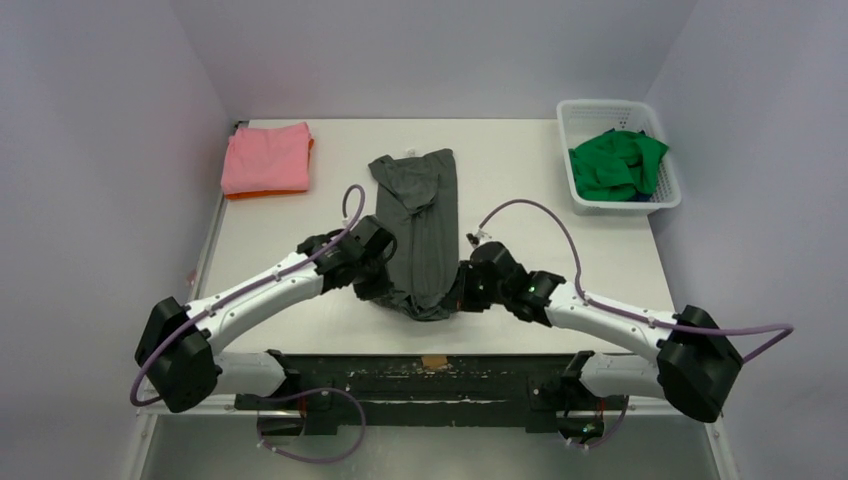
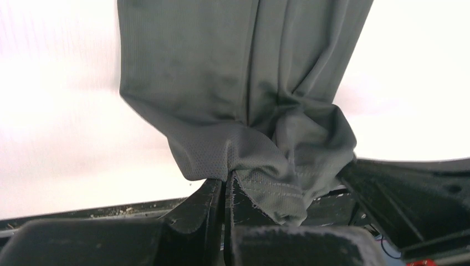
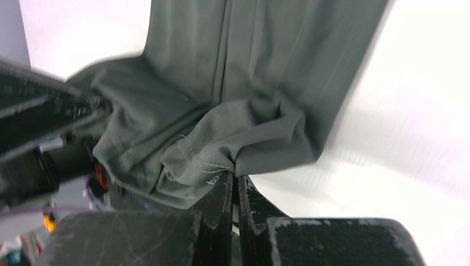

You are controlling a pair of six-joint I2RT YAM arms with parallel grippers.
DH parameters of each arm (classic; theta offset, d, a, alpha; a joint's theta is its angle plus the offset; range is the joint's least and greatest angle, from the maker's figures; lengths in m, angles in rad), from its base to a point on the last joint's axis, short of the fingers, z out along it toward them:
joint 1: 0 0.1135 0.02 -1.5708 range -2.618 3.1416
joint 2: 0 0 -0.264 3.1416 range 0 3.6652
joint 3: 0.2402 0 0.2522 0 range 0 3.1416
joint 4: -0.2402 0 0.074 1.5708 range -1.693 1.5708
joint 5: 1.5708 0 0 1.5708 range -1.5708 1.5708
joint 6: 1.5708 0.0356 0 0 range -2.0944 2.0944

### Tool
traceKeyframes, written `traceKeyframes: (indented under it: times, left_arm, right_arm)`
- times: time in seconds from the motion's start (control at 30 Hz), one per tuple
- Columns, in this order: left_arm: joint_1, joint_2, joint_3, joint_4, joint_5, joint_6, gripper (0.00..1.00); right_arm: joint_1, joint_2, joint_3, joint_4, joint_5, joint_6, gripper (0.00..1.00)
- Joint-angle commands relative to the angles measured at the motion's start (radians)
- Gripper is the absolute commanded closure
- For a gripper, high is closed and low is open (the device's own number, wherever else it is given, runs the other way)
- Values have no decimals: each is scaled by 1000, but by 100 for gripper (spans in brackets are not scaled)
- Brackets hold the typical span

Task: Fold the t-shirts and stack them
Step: Fold the folded rectangular tshirt in 1/3 of the way

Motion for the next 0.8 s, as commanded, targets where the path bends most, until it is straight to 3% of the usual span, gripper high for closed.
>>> traceKeyframes:
  times: [0.0,0.33,0.77]
  left_arm:
    - [75,78,128,-15,-28,98,100]
    - [259,371,412,-38,14,207,100]
    - [366,607,600,-41,40,248,99]
  right_arm:
    - [-126,89,128,58,10,-99,100]
    - [-328,403,400,69,-70,-206,100]
    - [-423,661,588,131,-113,-251,100]
